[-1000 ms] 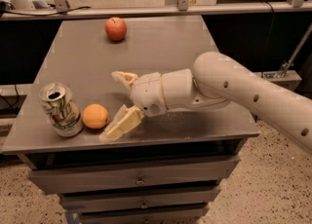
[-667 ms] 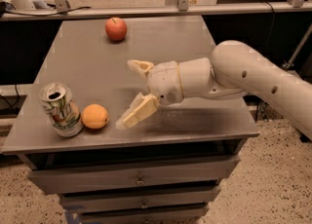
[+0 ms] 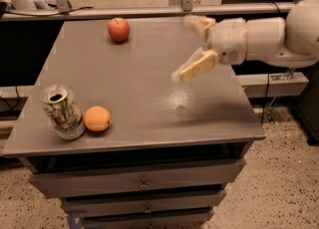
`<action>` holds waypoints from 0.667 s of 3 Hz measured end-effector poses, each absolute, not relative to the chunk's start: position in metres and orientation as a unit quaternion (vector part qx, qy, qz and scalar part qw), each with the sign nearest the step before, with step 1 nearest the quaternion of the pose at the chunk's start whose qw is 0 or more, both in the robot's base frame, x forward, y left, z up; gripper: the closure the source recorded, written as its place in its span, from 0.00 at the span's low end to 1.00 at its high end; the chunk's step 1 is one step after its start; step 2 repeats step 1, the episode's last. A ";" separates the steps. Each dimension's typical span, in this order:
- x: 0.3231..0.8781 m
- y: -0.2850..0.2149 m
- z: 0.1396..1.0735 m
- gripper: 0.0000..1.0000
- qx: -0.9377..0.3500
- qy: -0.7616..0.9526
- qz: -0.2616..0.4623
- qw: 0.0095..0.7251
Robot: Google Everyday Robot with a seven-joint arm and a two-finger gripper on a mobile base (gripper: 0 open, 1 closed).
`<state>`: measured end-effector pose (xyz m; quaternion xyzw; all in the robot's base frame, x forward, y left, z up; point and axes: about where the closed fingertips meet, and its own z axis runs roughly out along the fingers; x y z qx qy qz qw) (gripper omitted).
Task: Move orange near 7up can
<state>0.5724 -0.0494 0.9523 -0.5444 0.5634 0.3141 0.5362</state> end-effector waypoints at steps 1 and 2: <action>0.587 -0.072 0.995 0.00 -0.535 0.551 0.287 0.572; 0.587 -0.072 0.995 0.00 -0.535 0.551 0.287 0.572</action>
Offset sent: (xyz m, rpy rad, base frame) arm 0.0000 0.0000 0.0000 0.0000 0.0000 0.0000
